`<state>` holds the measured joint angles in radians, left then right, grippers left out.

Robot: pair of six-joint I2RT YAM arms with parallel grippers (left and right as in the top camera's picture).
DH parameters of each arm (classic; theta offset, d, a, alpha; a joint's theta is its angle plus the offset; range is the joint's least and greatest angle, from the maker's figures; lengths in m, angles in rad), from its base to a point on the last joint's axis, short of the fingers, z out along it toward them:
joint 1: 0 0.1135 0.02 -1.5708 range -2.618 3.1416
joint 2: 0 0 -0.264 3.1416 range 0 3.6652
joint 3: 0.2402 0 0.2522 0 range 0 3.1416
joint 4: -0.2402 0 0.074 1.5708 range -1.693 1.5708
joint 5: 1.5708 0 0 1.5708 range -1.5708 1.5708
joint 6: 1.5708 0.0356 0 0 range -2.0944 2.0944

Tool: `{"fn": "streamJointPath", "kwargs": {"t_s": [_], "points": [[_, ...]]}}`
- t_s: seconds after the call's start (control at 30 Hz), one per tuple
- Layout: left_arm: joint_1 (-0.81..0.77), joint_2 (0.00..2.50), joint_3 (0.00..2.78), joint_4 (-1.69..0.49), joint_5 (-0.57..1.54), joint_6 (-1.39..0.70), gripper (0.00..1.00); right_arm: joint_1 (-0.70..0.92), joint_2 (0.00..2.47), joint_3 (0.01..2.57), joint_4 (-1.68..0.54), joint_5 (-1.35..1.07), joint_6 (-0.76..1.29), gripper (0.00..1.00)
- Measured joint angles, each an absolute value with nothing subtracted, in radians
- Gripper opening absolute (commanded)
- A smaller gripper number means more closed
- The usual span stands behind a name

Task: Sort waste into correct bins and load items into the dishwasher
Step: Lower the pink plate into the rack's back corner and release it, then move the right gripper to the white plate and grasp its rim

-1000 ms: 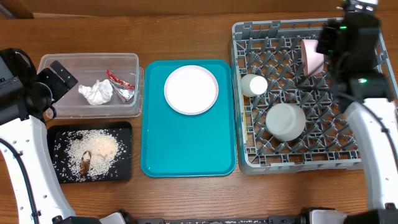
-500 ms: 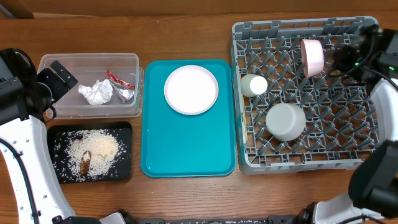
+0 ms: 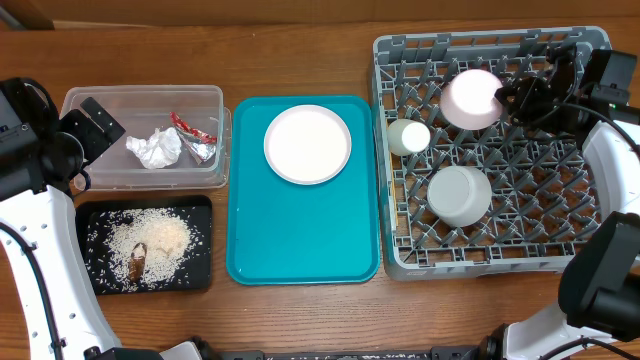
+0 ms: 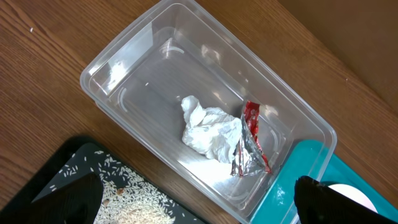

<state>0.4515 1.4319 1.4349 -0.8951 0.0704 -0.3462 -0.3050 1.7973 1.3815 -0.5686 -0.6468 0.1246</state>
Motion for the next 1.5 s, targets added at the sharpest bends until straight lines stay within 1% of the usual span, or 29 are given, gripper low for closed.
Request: {"fn": "streamJointPath", "kwargs": {"t_s": [0.2, 0.37, 0.57, 0.8, 0.97, 1.07, 1.27, 1.5], "points": [[0.451, 1.432, 1.435, -0.895, 0.07, -0.346, 1.0, -0.305, 1.796, 1.382, -0.569, -0.657, 0.146, 0.08], [0.451, 1.432, 1.435, -0.895, 0.07, -0.346, 1.0, -0.291, 1.763, 1.382, -0.569, -0.657, 0.156, 0.08], [0.451, 1.432, 1.435, -0.895, 0.07, -0.346, 1.0, -0.241, 1.683, 1.382, -0.586, -0.624, 0.157, 0.08], [0.451, 1.432, 1.435, -0.895, 0.07, -0.346, 1.0, -0.167, 1.677, 1.383, -0.646, -0.554, 0.157, 0.1], [0.451, 1.432, 1.435, -0.896, 0.07, -0.346, 1.0, -0.027, 1.677, 1.383, -0.639, -0.554, 0.157, 0.15], [0.451, 1.432, 1.435, -0.894, 0.07, -0.346, 1.0, 0.101, 1.677, 1.383, -0.622, -0.547, 0.157, 0.22], [0.451, 1.432, 1.435, -0.895, 0.07, -0.346, 1.0, 0.34, 1.678, 1.383, -0.613, -0.392, 0.157, 0.3], [0.451, 1.433, 1.435, -0.894, 0.07, -0.346, 1.0, 0.537, 1.714, 1.384, -0.586, -0.238, 0.156, 0.36]]}}
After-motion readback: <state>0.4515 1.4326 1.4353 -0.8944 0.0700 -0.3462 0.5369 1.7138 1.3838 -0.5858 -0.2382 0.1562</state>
